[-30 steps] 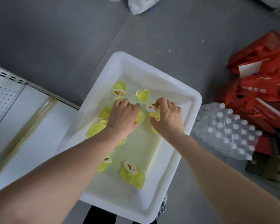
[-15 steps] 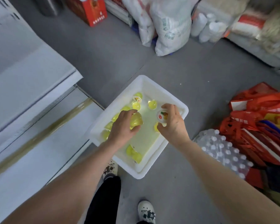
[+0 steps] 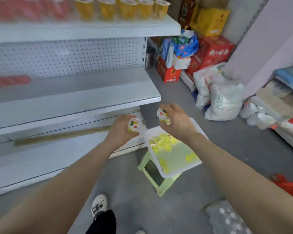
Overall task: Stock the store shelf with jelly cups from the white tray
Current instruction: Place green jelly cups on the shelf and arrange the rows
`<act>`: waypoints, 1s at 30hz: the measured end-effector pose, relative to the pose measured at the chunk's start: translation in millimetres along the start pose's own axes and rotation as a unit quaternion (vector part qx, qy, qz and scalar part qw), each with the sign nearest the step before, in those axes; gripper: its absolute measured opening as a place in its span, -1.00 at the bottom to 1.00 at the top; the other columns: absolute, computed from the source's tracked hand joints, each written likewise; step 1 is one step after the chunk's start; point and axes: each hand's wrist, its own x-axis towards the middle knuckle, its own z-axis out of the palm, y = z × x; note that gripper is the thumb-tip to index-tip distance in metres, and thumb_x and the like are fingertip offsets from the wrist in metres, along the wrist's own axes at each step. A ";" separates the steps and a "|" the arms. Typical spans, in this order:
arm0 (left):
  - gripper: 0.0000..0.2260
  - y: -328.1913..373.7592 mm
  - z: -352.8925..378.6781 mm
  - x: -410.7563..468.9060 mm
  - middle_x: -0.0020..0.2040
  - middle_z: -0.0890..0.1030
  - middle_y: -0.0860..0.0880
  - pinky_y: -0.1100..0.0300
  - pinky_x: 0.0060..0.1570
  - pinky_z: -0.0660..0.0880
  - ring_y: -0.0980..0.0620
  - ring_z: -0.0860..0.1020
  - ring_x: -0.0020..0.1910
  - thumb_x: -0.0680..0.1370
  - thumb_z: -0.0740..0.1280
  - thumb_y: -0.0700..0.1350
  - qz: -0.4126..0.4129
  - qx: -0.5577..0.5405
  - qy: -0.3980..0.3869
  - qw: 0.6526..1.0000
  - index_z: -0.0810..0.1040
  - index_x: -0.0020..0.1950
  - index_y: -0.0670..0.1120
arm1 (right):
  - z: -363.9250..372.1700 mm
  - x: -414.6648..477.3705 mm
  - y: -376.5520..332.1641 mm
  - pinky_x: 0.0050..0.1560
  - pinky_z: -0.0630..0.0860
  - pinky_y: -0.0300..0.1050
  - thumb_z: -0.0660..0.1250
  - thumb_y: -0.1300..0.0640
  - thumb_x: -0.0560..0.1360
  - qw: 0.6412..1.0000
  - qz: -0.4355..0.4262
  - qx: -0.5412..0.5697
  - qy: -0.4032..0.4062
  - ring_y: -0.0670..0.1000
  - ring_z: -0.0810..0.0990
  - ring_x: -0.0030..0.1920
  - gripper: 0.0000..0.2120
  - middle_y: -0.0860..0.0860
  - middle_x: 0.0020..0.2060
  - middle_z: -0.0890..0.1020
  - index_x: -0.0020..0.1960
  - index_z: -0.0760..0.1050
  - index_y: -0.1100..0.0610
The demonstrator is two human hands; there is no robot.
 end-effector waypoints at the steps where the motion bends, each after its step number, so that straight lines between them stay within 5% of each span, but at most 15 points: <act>1: -0.49 -6.2 -20.4 -9.5 0.14 0.55 -0.06 0.20 0.00 0.35 -0.05 0.50 0.12 0.32 0.59 -0.09 -0.006 0.007 0.014 1.000 0.53 0.22 -0.02 | 0.9 8.1 -20.7 -0.04 0.51 -0.03 0.46 0.15 0.38 1.000 -0.019 0.003 -0.001 0.20 0.57 -0.04 -0.53 0.11 0.06 0.54 0.28 0.51 0.10; 8: -0.48 -63.7 -163.4 -77.4 0.04 0.61 0.08 0.08 0.01 0.51 0.02 0.56 0.01 0.30 0.60 -0.05 -0.059 -0.017 0.122 0.991 0.48 0.18 0.02 | 30.1 61.9 -178.3 0.00 0.53 0.01 0.48 -0.07 0.43 0.993 -0.114 0.027 -0.019 0.20 0.58 0.00 -0.45 0.12 0.10 0.51 0.35 0.48 0.11; 19: -0.57 -175.2 -392.4 -173.2 -0.06 0.61 0.17 0.14 -0.03 0.53 0.15 0.58 -0.06 0.28 0.60 0.07 -0.103 -0.007 0.213 0.972 0.51 0.06 0.11 | 80.3 140.1 -437.4 0.18 0.43 0.06 0.46 -0.09 0.42 0.981 -0.181 0.064 -0.008 0.12 0.56 0.07 -0.48 0.05 0.14 0.53 0.31 0.47 0.08; 25: -0.60 -204.3 -486.0 -192.4 -0.13 0.57 0.22 0.44 -0.23 0.40 0.28 0.52 -0.13 0.32 0.58 0.05 -0.098 -0.004 0.240 0.966 0.49 0.05 0.09 | 85.6 187.6 -540.2 0.09 0.31 -0.03 0.42 -0.24 0.39 0.976 -0.216 0.030 0.029 0.06 0.51 0.15 -0.45 -0.02 0.12 0.57 0.28 0.50 0.02; 30: -0.55 -220.6 -532.8 -186.0 -0.07 0.62 0.17 0.25 -0.11 0.48 0.19 0.57 -0.07 0.29 0.58 0.14 -0.096 0.014 0.269 0.958 0.56 0.09 0.07 | 85.1 221.8 -591.7 0.19 0.41 0.11 0.41 -0.27 0.39 0.975 -0.217 0.007 0.039 0.13 0.48 0.21 -0.45 0.01 0.13 0.59 0.26 0.51 0.02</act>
